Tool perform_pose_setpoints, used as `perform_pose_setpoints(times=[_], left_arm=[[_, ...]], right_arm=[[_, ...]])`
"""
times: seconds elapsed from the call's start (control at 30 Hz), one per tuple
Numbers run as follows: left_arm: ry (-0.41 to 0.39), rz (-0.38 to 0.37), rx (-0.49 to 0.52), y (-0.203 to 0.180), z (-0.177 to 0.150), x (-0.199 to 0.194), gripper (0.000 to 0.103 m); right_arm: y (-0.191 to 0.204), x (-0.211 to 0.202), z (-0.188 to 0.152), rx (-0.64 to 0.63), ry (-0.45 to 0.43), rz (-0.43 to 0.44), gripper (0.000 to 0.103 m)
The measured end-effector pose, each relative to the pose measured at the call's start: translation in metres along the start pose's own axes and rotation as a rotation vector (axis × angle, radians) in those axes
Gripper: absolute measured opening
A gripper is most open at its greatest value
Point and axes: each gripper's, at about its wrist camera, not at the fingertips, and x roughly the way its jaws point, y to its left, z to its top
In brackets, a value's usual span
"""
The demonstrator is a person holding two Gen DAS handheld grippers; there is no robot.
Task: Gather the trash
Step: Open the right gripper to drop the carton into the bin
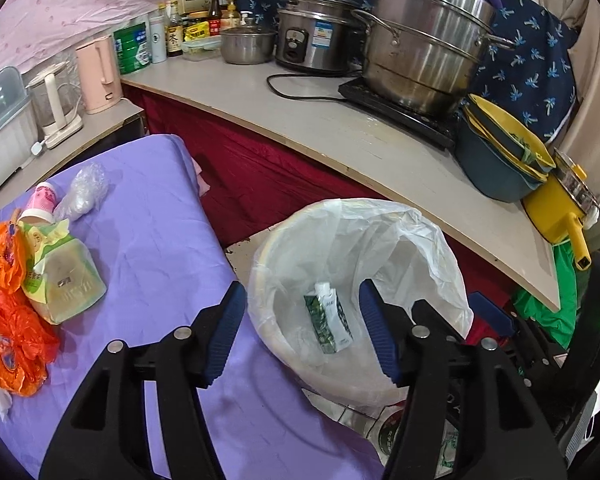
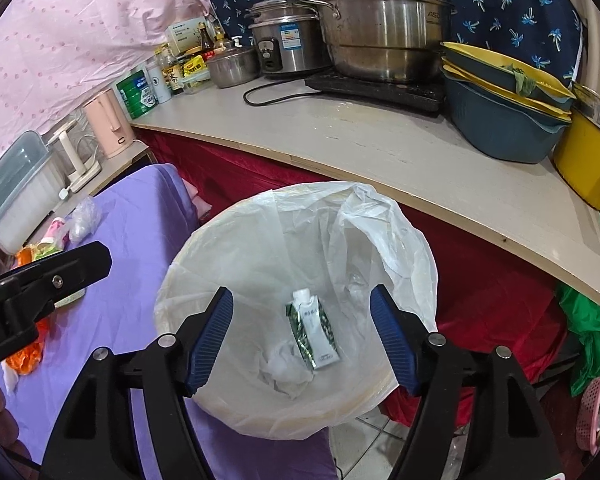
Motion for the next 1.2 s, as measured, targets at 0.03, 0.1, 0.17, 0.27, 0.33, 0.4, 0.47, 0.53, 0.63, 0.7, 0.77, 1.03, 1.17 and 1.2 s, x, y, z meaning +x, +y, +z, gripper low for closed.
perform_pose_setpoints(times=[0.03,0.1,0.17,0.27,0.33,0.4,0.47,0.53,0.63,0.7,0.77,1.03,1.17,1.2], left_arm=[[-0.002,0.005,-0.008,0.003,0.0,-0.001,0.056],[-0.008,0.012,-0.022,0.011,-0.001,-0.005,0.056],[-0.017,0.023,-0.036,0.019,-0.001,-0.009,0.056],[-0.025,0.032,-0.06,0.031,-0.002,-0.016,0.056],[-0.035,0.044,-0.07,0.038,-0.004,-0.021,0.056],[-0.049,0.064,-0.073,0.045,-0.005,-0.028,0.056],[-0.061,0.085,-0.079,0.053,-0.007,-0.034,0.056],[-0.068,0.104,-0.089,0.062,-0.01,-0.04,0.056],[-0.078,0.121,-0.12,0.08,-0.015,-0.05,0.056],[-0.086,0.143,-0.146,0.095,-0.019,-0.057,0.056],[-0.092,0.173,-0.166,0.11,-0.024,-0.063,0.056],[-0.092,0.284,-0.289,0.181,-0.053,-0.088,0.056],[-0.079,0.345,-0.351,0.216,-0.073,-0.098,0.056],[-0.076,0.358,-0.364,0.224,-0.079,-0.101,0.056]], right_arm=[[0.001,-0.002,0.0,-0.001,-0.002,0.003,0.069],[0.007,-0.007,0.001,-0.005,-0.011,0.009,0.069],[0.012,-0.012,0.002,-0.01,-0.018,0.017,0.069],[0.02,-0.019,0.002,-0.017,-0.029,0.03,0.069],[0.026,-0.022,0.002,-0.025,-0.035,0.039,0.07],[0.037,-0.026,0.002,-0.04,-0.039,0.05,0.07],[0.046,-0.029,0.001,-0.054,-0.04,0.061,0.07],[0.058,-0.032,-0.001,-0.071,-0.04,0.076,0.07],[0.077,-0.035,-0.004,-0.102,-0.039,0.097,0.07],[0.093,-0.037,-0.005,-0.127,-0.039,0.115,0.07],[0.106,-0.039,-0.007,-0.144,-0.039,0.128,0.07],[0.164,-0.042,-0.021,-0.225,-0.019,0.198,0.07],[0.191,-0.042,-0.032,-0.265,-0.003,0.229,0.07],[0.2,-0.042,-0.035,-0.278,0.002,0.238,0.07]])
